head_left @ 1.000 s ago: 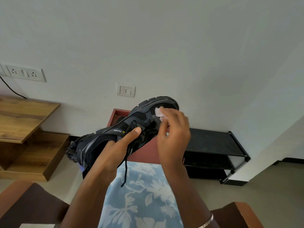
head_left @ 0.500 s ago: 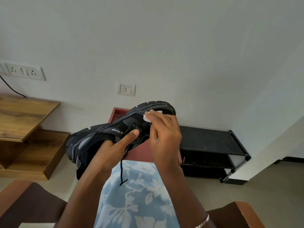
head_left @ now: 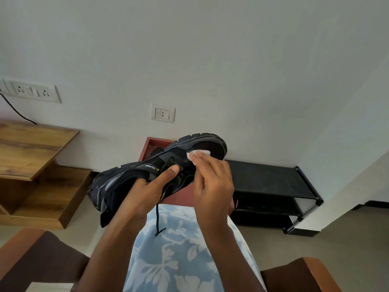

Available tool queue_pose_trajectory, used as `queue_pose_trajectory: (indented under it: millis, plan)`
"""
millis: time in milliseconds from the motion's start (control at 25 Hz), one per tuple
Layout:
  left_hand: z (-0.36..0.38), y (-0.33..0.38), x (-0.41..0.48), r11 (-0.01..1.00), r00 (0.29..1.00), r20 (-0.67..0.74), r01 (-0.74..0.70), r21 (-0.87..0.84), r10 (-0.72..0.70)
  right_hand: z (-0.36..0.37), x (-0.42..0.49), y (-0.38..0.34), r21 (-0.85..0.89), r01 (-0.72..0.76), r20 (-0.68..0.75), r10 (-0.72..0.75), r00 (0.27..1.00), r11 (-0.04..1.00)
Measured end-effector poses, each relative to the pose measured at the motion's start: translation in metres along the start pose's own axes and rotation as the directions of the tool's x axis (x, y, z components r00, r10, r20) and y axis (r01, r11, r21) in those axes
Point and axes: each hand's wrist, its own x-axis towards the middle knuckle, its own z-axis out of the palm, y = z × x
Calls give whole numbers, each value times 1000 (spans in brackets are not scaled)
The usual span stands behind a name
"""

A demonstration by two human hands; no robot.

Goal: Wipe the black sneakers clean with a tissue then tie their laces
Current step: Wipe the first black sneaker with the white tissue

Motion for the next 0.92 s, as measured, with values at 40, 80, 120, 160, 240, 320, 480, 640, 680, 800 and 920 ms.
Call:
queue_pose_trajectory:
  millis: [40,80,120,160,240,320,480,640,680,800,920]
  plan:
    - [0,0,0,1000,1000,-1,11,-4,-11,0,-2,-1,8,-7,3,7,1000,1000]
    - [1,-1,1,1000,1000,-5,21,-7,-21,-1,-3,-1,2,-17,3,17,1000,1000]
    - [2,-1,1,999,999,-18,37,-15,-37,-1,-4,-1,-8,-27,4,27,1000,1000]
    - [3,0,1,998,998,-31,58,-35,-59,-2,-6,-1,-14,-35,12,36,999,999]
    - [4,0,1,991,993,-49,100,-89,-104,-3,-10,-3,-13,-57,37,57,998,998]
    - [4,-1,1,990,991,-59,118,-75,-123,-4,-8,-4,24,-103,56,102,993,994]
    - [5,1,2,994,993,-55,98,-41,-100,-2,10,-3,66,-131,45,128,991,989]
    - [2,7,3,999,996,-76,38,2,-37,0,16,-5,176,-172,97,157,983,969]
    - [1,7,3,999,995,-89,40,5,-39,0,19,-4,226,-213,123,189,974,950]
    - [2,5,2,997,994,-86,69,-34,-72,1,28,-3,264,-245,113,222,968,933]
    - [3,6,1,959,980,-53,178,-220,-194,2,22,-8,189,-146,91,131,987,971]
